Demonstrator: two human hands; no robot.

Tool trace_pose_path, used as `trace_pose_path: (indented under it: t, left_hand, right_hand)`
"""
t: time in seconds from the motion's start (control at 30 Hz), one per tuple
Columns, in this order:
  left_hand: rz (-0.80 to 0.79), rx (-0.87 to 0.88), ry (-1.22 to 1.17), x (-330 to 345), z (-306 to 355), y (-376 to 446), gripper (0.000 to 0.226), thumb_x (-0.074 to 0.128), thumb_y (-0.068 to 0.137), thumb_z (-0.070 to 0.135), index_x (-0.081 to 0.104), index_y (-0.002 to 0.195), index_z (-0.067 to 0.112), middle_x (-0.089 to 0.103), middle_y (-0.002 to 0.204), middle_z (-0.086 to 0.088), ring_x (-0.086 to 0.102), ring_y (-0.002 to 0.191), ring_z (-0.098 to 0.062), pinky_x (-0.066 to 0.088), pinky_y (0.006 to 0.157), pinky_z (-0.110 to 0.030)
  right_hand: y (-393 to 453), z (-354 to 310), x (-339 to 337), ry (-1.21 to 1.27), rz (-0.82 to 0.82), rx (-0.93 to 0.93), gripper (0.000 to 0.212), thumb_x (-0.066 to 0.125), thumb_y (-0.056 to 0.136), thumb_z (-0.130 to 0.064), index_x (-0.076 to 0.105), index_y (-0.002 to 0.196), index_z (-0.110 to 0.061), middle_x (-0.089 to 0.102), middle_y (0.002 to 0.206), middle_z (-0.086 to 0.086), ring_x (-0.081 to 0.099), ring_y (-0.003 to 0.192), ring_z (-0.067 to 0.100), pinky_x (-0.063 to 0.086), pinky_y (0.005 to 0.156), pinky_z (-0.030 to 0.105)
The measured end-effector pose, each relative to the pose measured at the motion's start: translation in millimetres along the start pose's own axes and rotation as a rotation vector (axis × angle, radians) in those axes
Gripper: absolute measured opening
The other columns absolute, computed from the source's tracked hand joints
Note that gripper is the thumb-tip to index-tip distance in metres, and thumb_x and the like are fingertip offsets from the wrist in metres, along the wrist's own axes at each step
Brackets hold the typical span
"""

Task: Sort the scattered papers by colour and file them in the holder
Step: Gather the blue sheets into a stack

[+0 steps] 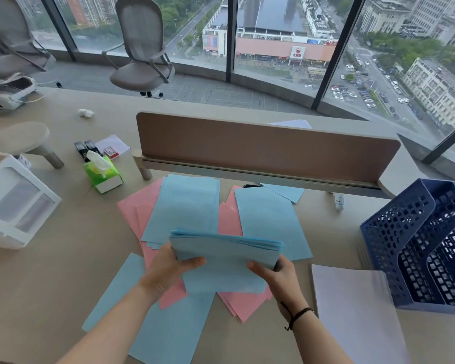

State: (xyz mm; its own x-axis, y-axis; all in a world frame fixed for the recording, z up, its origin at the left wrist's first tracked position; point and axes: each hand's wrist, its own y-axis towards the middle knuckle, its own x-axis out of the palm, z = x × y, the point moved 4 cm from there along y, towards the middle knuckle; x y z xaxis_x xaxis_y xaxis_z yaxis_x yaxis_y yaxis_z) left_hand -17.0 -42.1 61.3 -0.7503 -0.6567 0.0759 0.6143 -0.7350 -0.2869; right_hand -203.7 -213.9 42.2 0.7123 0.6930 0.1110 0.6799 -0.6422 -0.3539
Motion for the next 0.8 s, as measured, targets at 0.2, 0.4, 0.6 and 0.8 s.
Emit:
trace_pose_path:
  t: [0.2, 0.4, 0.6, 0.8]
  left_hand:
    - [0.094, 0.021, -0.028, 9.2, 4.1, 3.6, 0.030, 0.078, 0.078, 0.015, 0.076, 0.108, 0.011, 0.075, 0.112, -0.007, 0.068, 0.110, -0.025, 0.051, 0.100, -0.045]
    - [0.110, 0.072, 0.001, 17.1, 6.5, -5.8, 0.025, 0.073, 0.085, 0.011, 0.073, 0.110, 0.013, 0.076, 0.110, -0.002, 0.070, 0.106, -0.021, 0.056, 0.083, -0.026]
    - [0.229, 0.190, -0.079, 13.2, 28.1, -5.5, 0.076, 0.070, 0.067, 0.072, 0.064, 0.096, 0.002, 0.067, 0.087, -0.003, 0.064, 0.080, -0.014, 0.051, 0.070, -0.023]
    - [0.302, 0.179, -0.189, 18.5, 27.4, -2.6, 0.067, 0.064, 0.077, 0.054, 0.062, 0.099, -0.009, 0.067, 0.093, -0.012, 0.065, 0.088, -0.025, 0.050, 0.078, -0.037]
  right_hand:
    - [-1.9, -5.0, 7.5, 0.001, 0.026, -0.028, 0.022, 0.078, 0.080, 0.001, 0.076, 0.099, -0.012, 0.079, 0.099, 0.002, 0.074, 0.095, 0.019, 0.058, 0.077, 0.025]
    - [-6.4, -15.8, 11.4, 0.021, 0.031, -0.087, 0.023, 0.078, 0.083, -0.011, 0.073, 0.105, -0.012, 0.078, 0.105, 0.003, 0.072, 0.102, 0.022, 0.057, 0.084, 0.030]
    - [-4.4, -48.5, 13.7, 0.111, 0.178, -0.228, 0.041, 0.072, 0.073, -0.064, 0.062, 0.073, -0.024, 0.048, 0.075, 0.004, 0.039, 0.074, 0.022, 0.032, 0.071, 0.037]
    - [-6.2, -51.0, 19.4, 0.097, 0.292, -0.257, 0.044, 0.063, 0.081, -0.045, 0.040, 0.058, -0.015, 0.025, 0.070, 0.008, 0.019, 0.069, 0.038, 0.017, 0.062, 0.037]
